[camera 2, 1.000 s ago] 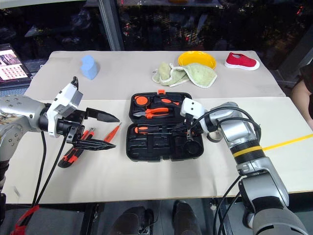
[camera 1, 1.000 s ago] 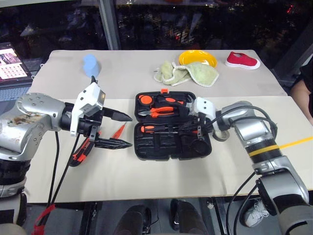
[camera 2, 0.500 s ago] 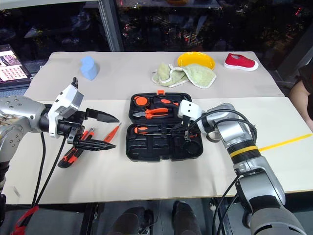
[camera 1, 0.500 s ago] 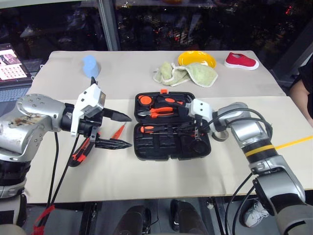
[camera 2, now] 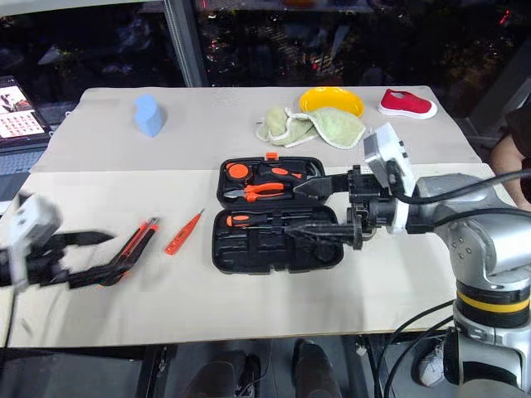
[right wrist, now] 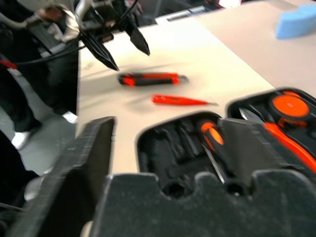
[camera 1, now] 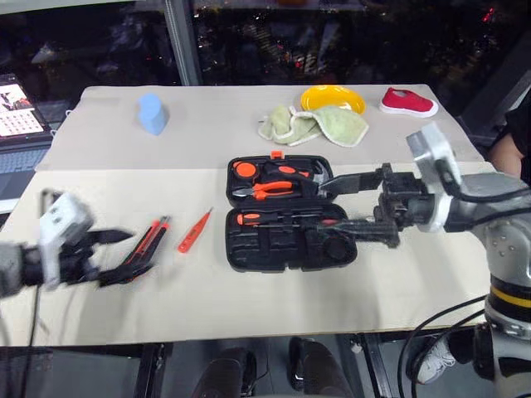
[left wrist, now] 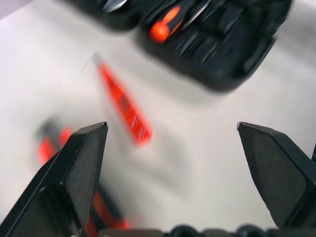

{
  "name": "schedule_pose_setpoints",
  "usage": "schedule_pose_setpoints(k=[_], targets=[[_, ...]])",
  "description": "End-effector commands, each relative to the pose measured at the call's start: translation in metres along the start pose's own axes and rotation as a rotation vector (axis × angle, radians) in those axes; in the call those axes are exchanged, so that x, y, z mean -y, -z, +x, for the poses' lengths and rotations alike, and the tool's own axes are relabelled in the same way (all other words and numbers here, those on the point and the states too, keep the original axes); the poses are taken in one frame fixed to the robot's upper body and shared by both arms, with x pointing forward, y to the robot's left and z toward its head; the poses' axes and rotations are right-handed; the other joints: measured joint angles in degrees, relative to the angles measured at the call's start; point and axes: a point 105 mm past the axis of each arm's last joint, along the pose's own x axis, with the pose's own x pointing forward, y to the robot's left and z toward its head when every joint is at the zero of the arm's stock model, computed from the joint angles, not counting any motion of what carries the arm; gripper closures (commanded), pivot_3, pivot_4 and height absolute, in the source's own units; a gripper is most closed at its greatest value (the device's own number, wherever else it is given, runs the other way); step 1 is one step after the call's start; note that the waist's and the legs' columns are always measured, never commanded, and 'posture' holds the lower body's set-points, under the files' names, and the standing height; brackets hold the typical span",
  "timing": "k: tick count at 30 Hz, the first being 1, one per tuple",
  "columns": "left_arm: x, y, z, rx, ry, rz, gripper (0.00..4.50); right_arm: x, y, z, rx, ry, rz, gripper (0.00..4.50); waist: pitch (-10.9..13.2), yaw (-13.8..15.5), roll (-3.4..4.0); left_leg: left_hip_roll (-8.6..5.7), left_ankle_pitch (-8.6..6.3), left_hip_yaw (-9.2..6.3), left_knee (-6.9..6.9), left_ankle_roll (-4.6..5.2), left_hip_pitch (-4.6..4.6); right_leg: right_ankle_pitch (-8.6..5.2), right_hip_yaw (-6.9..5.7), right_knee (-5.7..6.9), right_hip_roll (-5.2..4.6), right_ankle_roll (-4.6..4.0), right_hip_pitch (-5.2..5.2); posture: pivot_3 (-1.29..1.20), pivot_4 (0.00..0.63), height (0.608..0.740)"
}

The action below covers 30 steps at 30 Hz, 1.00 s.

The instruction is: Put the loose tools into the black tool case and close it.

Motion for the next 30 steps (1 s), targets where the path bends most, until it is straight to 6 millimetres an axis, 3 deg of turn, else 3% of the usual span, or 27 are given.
schedule_pose_setpoints(k=[1,8,13,19,26,30], targets=[[-0.002,-0.011,-0.003,-0.027,-0.05,0.046,0.0,-0.007,-0.018,0.001,0.062,-0.02,-0.051,0.07,0.0,0.76,0.0,0.0,-0.01,0.0,0.0,0.0,0.1,0.0,0.01,-0.01,-0.02,0.0,0.06,0.0,0.15,0.732],[0.017,-0.05,0.04,-0.138,0.095,0.103,0.0,-0.02,-0.021,0.003,0.078,-0.028,-0.083,0.07,-0.06,2.0,-0.11,-0.05,-0.04,-0.01,0.08,0.04,0.1,0.02,-0.08,0.03,-0.03,0.05,0.06,0.0,0.15,0.732],[0.017,-0.079,0.083,-0.246,0.115,0.045,0.0,-0.033,-0.017,0.012,0.107,-0.008,-0.096,0.07,-0.13,1.81,-0.22,-0.12,-0.01,0.0,0.07,0.06,-0.1,0.05,-0.08,0.19,-0.01,0.02,0.0,0.0,0.15,0.732],[0.016,-0.098,0.129,-0.353,0.1,0.061,0.0,-0.045,-0.01,0.014,0.115,0.046,-0.1,0.07,-0.12,0.71,-0.26,-0.13,0.23,-0.01,0.05,0.46,-0.28,0.04,-0.08,0.12,0.06,0.04,-0.07,0.0,0.15,0.732],[0.021,-0.105,0.161,-0.436,0.12,0.085,0.0,-0.046,-0.007,0.014,0.118,0.089,-0.095,0.07,-0.1,0.5,-0.29,-0.12,0.28,0.01,0.09,0.44,-0.27,0.03,0.06,0.15,0.08,0.04,-0.1,0.0,0.15,0.732],[0.015,-0.087,0.167,-0.526,0.11,0.107,0.0,-0.044,-0.009,0.017,0.131,0.115,-0.103,0.07,-0.1,0.45,-0.29,-0.12,0.29,0.02,0.09,0.46,-0.27,0.03,0.11,0.2,0.08,0.04,-0.14,0.0,0.15,0.732]])
